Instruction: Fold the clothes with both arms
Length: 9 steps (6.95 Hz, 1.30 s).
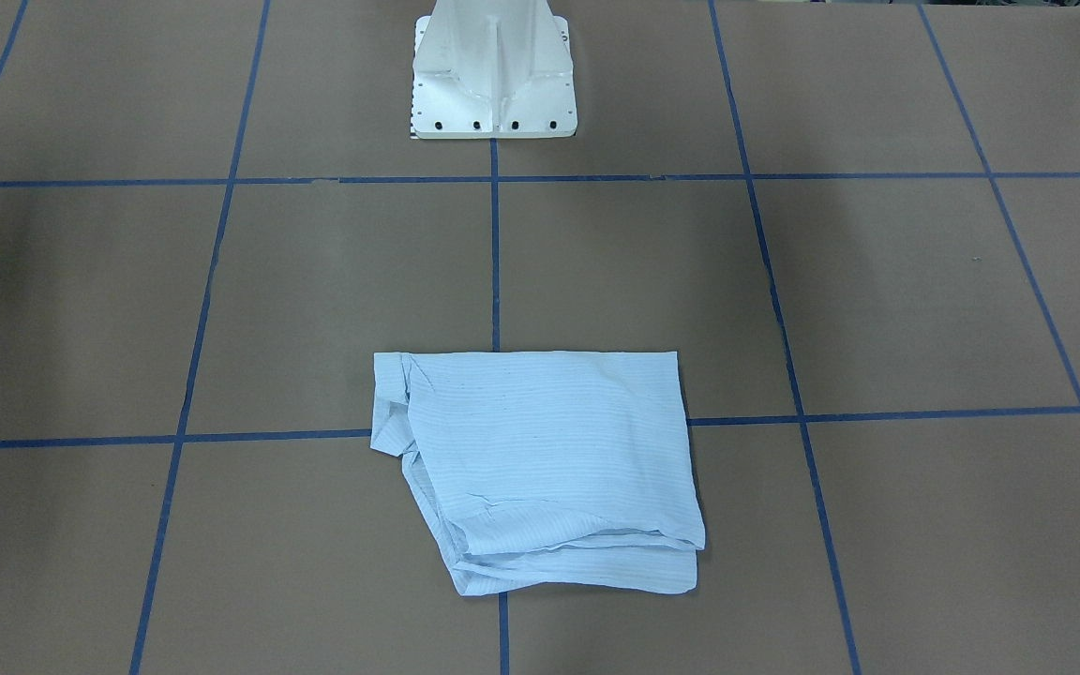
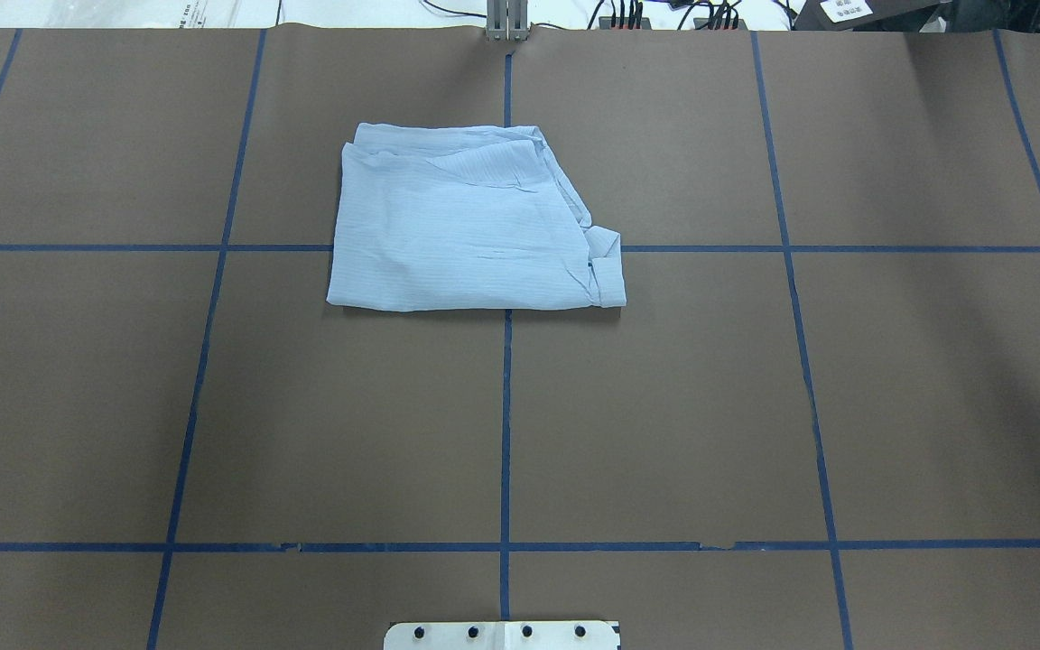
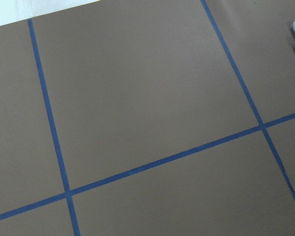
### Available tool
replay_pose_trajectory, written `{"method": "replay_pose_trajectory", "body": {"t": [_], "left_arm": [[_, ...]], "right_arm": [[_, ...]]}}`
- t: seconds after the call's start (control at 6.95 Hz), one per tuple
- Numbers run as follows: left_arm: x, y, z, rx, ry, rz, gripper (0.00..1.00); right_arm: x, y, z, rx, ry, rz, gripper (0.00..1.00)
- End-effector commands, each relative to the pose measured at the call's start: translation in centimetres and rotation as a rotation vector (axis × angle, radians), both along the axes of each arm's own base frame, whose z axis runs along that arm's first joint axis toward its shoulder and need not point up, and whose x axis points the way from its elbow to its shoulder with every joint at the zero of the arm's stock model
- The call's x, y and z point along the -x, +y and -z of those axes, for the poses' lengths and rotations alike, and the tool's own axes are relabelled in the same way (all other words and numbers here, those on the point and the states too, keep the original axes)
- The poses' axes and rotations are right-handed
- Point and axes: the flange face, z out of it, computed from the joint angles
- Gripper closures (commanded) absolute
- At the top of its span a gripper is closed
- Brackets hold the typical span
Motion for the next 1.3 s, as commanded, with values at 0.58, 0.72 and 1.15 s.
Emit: {"method": "replay_pose_trajectory", "body": {"t": [0.58, 0.72, 1.15], "left_arm": [[-0.4, -0.9, 2.7, -0.053, 0.013, -0.009, 0.0], [-0.3, -1.0, 2.7, -0.052, 0.013, -0.008, 0.0], [-0.2, -0.4, 0.2, -0.002, -0.003, -0.002, 0.0]], "right_arm": [[0.4, -0.6, -0.5, -0.073, 0.043, -0.004, 0.0], [0.4, -0.6, -0.8, -0.071, 0.044, -0.002, 0.0], [0.8, -0.7, -1.0, -0.07, 0.043, 0.007, 0.0]]}}
